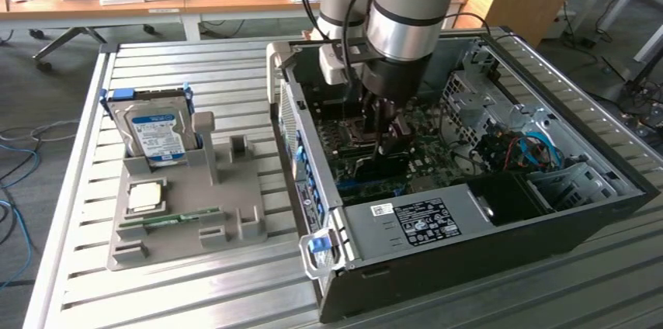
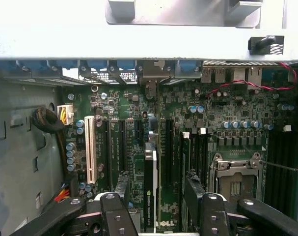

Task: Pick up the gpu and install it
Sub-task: 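Insert the gpu into the slot, then press down on the gpu until it lock into place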

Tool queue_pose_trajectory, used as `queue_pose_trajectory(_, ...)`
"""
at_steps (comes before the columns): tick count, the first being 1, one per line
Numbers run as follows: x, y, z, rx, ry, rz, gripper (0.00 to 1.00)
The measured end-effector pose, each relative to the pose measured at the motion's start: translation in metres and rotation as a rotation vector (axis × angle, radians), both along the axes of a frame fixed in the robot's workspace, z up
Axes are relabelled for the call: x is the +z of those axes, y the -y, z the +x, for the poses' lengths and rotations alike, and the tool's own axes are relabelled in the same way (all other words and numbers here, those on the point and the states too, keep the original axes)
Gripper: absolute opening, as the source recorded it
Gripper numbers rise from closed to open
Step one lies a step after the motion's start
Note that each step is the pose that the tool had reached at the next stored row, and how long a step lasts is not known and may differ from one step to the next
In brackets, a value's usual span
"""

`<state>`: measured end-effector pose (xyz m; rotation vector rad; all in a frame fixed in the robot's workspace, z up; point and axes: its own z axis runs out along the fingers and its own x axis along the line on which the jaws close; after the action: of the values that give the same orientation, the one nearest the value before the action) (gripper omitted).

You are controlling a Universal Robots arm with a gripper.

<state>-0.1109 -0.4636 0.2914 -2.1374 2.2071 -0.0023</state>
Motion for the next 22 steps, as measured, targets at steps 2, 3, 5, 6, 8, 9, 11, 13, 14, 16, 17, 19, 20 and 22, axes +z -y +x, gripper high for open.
queue_pose_trajectory(2,0.0000,0.0000,0.0035,0.000,-0.0017,0.0000,0.57)
queue_pose_trajectory(3,0.0000,0.0000,0.0058,0.000,-0.0034,0.0000,0.57)
queue_pose_trajectory(5,-0.0001,0.0000,0.0087,0.000,-0.0062,0.0001,0.57)
queue_pose_trajectory(6,-0.0001,0.0000,0.0091,0.000,-0.0065,0.0001,0.57)
queue_pose_trajectory(8,-0.0001,0.0000,0.0091,0.000,-0.0067,0.0001,0.57)
queue_pose_trajectory(9,-0.0001,-0.0001,0.0092,0.000,-0.0067,0.0001,0.57)
queue_pose_trajectory(11,-0.0001,-0.0002,0.0092,0.000,-0.0067,0.0001,0.57)
queue_pose_trajectory(13,-0.0001,-0.0002,0.0092,0.000,-0.0067,0.0001,0.57)
queue_pose_trajectory(14,-0.0001,-0.0002,0.0092,0.000,-0.0067,0.0001,0.57)
queue_pose_trajectory(16,-0.0001,-0.0002,0.0092,0.000,-0.0067,0.0001,0.57)
queue_pose_trajectory(17,-0.0001,-0.0002,0.0092,0.000,-0.0067,0.0001,0.57)
queue_pose_trajectory(19,-0.0001,-0.0002,0.0092,0.000,-0.0067,0.0001,0.57)
queue_pose_trajectory(20,-0.0001,-0.0002,0.0092,0.000,-0.0067,0.0001,0.56)
queue_pose_trajectory(22,-0.0001,-0.0002,0.0092,0.000,-0.0067,0.0001,0.44)
